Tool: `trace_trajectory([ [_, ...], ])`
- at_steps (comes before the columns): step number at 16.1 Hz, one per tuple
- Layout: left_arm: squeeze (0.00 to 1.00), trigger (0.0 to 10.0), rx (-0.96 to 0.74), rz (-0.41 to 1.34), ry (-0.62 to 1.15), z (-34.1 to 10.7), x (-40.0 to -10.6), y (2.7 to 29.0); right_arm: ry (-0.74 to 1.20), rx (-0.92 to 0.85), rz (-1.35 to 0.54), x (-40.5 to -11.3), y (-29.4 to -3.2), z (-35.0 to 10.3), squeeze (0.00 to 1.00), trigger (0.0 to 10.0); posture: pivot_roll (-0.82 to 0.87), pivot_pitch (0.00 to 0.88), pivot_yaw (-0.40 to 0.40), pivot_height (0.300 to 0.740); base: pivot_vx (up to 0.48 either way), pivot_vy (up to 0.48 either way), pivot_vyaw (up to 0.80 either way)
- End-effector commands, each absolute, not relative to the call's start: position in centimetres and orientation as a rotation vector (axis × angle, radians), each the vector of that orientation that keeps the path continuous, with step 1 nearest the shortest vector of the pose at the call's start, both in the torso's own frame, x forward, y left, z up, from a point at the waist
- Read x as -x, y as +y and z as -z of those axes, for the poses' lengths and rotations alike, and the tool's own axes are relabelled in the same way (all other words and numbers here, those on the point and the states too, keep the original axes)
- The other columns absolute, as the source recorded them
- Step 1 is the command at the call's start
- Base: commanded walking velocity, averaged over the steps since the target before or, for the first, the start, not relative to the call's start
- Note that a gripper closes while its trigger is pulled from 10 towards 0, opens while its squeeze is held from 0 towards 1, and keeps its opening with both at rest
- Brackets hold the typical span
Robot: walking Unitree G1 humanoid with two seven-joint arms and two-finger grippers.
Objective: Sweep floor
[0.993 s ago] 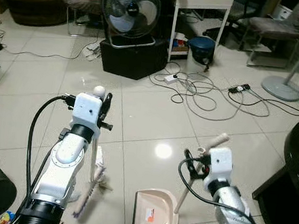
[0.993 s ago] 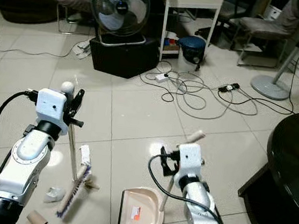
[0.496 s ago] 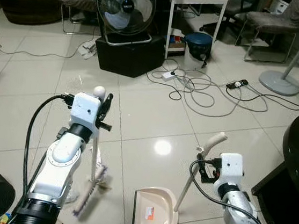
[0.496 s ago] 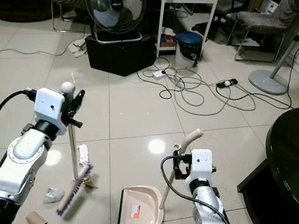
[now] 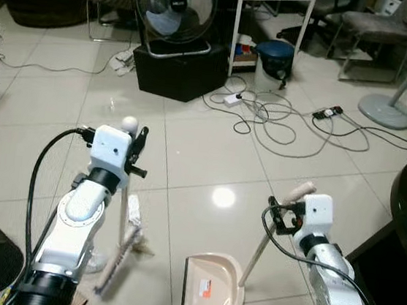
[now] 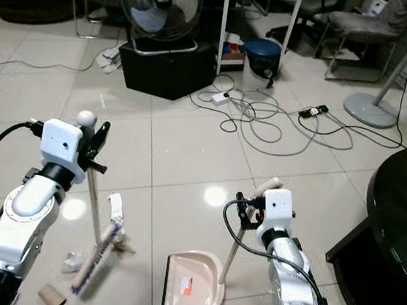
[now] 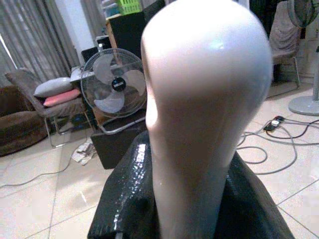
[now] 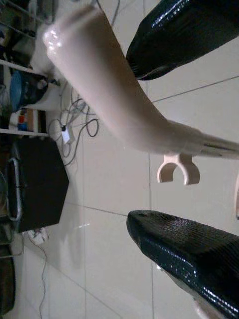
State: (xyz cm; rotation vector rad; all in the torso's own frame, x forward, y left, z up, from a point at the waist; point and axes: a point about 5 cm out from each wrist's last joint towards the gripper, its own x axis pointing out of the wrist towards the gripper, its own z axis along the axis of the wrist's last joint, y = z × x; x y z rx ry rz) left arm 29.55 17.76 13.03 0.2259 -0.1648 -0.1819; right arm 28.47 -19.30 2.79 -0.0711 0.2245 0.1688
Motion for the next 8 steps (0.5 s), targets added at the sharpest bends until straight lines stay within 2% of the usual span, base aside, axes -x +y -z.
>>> trace_trajectory([
  [1,0.00,10.0,-0.242,0.190,-0.216,-14.29,-29.66,17.90,0.216,0.064,-0.150,-28.78,-19.93,-2.94,0.00,10.0,-0.02,0.041,0.084,0.740,0.000,0.000,0.00],
  [8,0.00,10.0,-0.262,0.207,-0.218,-14.68,-29.58,18.21,0.221,0.052,-0.135,-29.73,-20.57,-3.08,0.00,10.0,0.02,0.050,0.108,0.740,0.000,0.000,0.00],
])
